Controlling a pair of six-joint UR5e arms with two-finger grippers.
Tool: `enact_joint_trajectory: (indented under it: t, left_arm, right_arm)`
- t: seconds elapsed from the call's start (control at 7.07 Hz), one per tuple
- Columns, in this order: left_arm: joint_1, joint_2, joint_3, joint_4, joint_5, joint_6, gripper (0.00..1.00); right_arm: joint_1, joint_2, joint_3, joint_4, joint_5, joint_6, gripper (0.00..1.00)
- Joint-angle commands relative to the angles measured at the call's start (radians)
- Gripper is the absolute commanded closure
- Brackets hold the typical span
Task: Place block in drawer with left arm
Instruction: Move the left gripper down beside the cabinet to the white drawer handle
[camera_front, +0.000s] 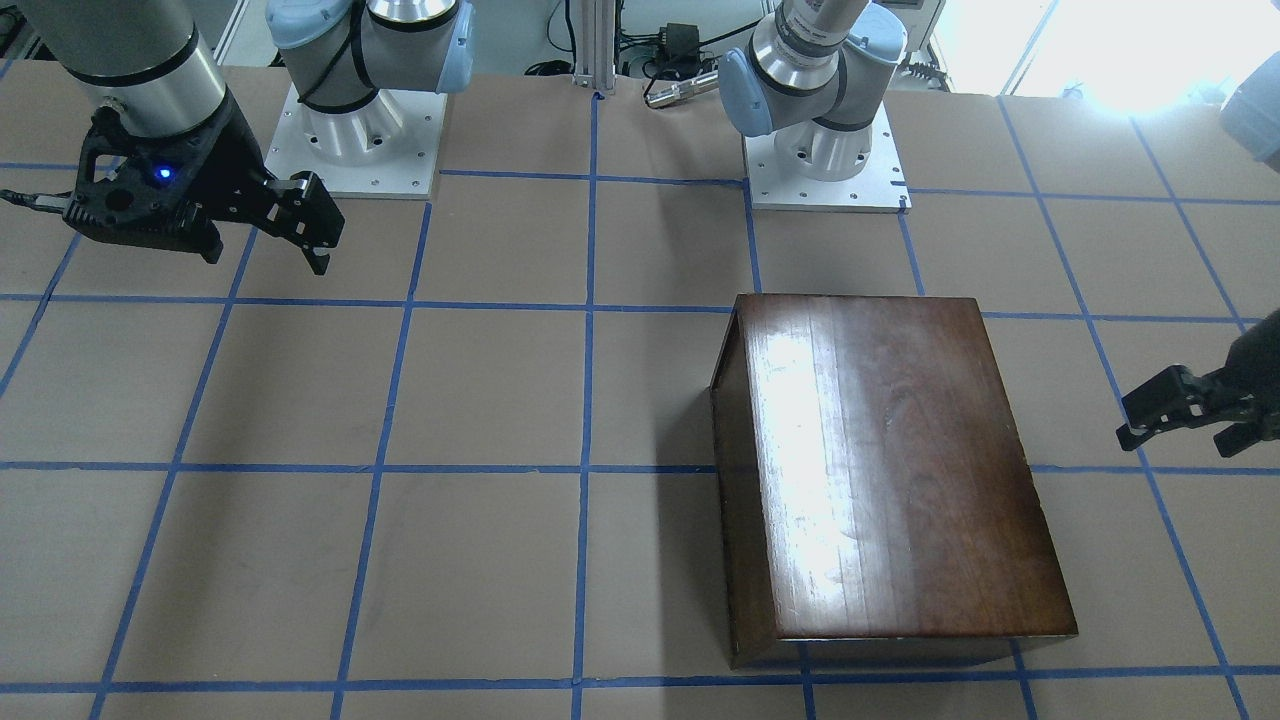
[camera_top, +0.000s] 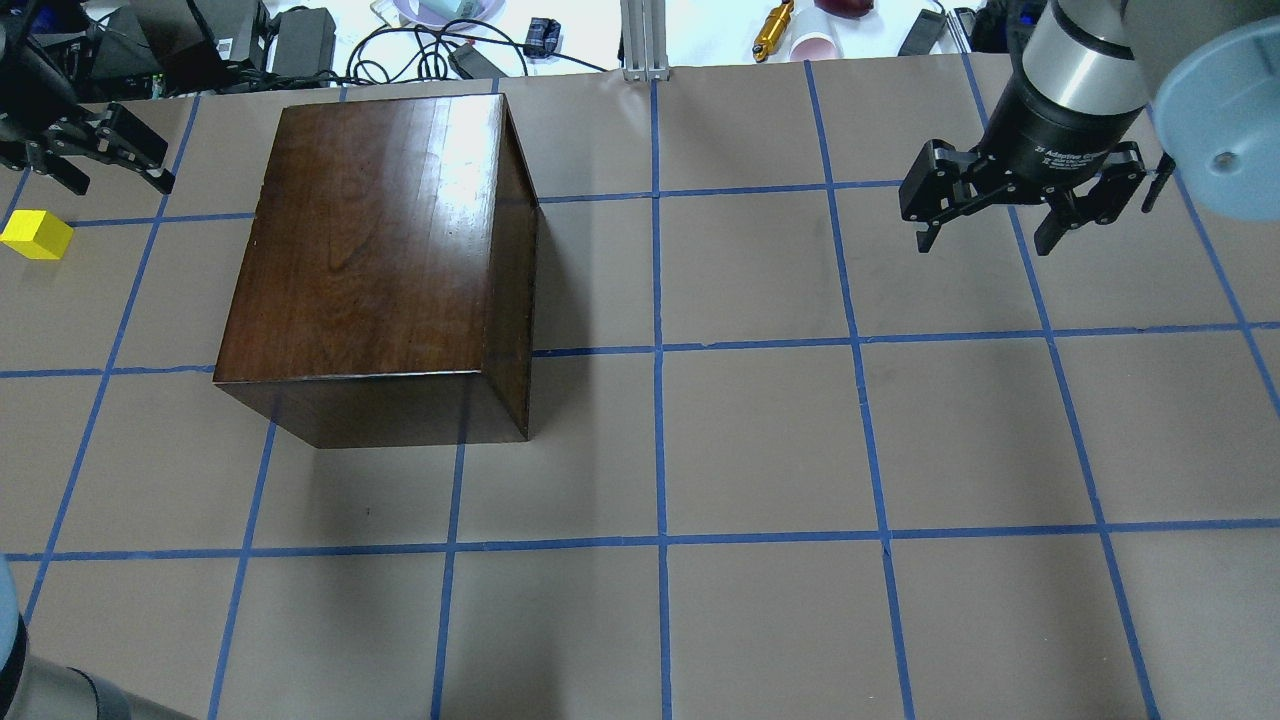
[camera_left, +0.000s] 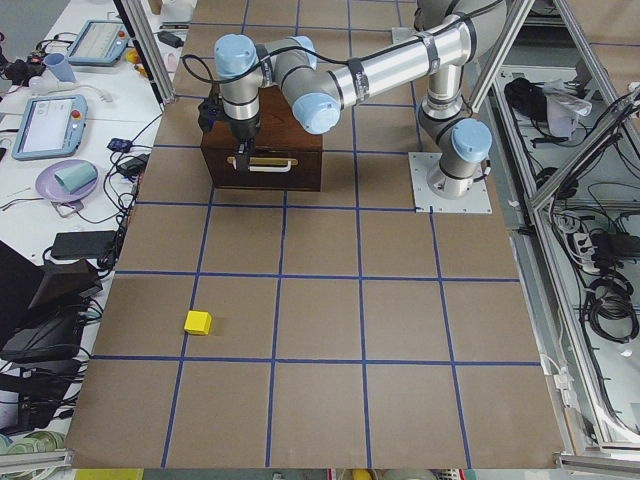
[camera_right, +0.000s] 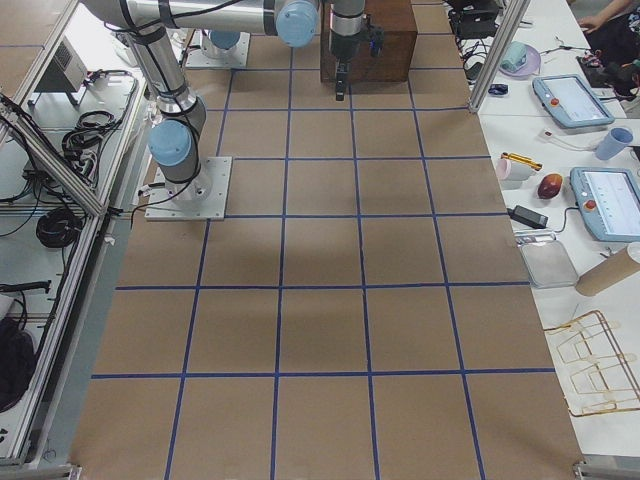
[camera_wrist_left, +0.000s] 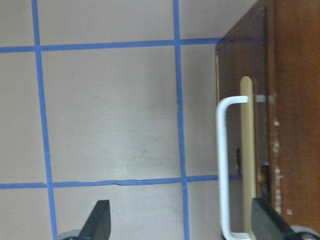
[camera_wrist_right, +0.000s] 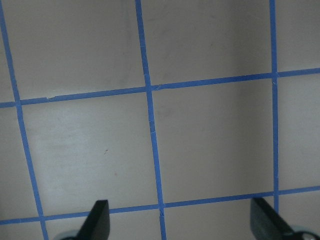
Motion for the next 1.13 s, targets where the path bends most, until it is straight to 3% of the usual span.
enact_joint_trajectory:
  t: [0.0, 0.99]
  left_arm:
    - [0.017, -0.053, 0.003, 0.001, -0.062, 0.072, 0.0]
    - [0.031, -0.104, -0.08, -0.012, -0.197, 0.104, 0.0]
  right_arm:
    - [0.0, 0.0, 0.001, 0.0, 0.001, 0.0, 0.0]
    - [0.0, 0.0, 0.0, 0.0, 0.001, 0.0, 0.0]
